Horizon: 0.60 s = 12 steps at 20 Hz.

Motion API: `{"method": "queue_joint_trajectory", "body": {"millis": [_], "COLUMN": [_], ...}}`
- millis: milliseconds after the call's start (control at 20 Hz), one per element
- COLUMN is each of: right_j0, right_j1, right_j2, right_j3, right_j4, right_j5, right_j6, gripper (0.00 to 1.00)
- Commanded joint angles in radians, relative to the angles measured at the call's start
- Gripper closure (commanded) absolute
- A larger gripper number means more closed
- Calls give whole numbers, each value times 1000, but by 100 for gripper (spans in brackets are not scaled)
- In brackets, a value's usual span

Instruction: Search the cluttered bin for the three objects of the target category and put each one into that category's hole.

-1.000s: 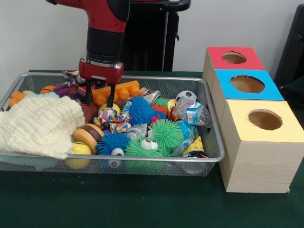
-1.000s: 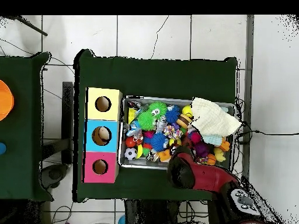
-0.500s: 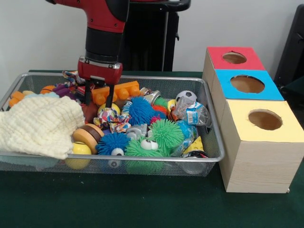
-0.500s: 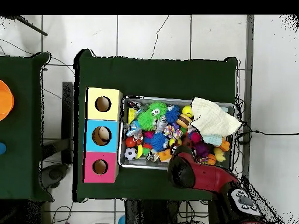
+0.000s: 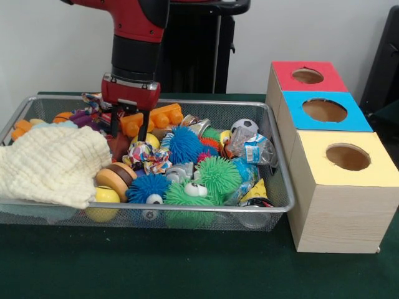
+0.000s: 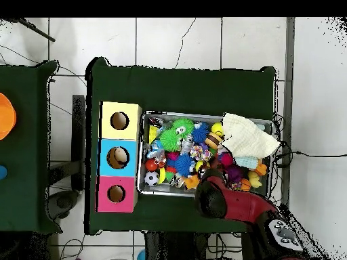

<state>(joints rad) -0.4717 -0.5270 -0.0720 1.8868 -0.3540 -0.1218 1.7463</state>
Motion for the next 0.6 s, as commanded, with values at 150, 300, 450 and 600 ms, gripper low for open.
{"method": "queue_joint_trajectory", "body": {"millis": [150,300,450,600], "right_j0": [-21,-14,-12,-11], "right_j1": [-32,-42,-39,-41], "right_j2": [130,134,140,149], "right_j3": [-103,-110,-121,-128], "right_j4": [68,75,76,78], "right_j5": [200,227,234,248], "right_j6": [91,89,91,91], "gripper": [0,0,0,0]}}
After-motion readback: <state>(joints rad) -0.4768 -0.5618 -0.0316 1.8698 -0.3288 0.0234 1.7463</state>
